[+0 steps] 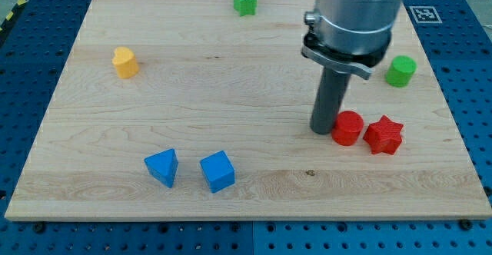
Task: Push the red circle to the left of the red star
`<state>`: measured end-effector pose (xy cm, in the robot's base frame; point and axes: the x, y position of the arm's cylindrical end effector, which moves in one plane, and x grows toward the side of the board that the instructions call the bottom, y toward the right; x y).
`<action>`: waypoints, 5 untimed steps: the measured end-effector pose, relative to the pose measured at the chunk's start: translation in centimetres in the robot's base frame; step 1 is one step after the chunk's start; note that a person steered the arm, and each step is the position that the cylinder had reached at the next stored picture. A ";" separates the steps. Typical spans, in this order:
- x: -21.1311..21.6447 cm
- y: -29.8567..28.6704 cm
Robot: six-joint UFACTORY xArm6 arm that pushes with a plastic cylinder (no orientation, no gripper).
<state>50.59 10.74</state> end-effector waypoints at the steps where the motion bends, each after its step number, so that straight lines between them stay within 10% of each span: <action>1: 0.1 0.1; 5: -14.4 -18.7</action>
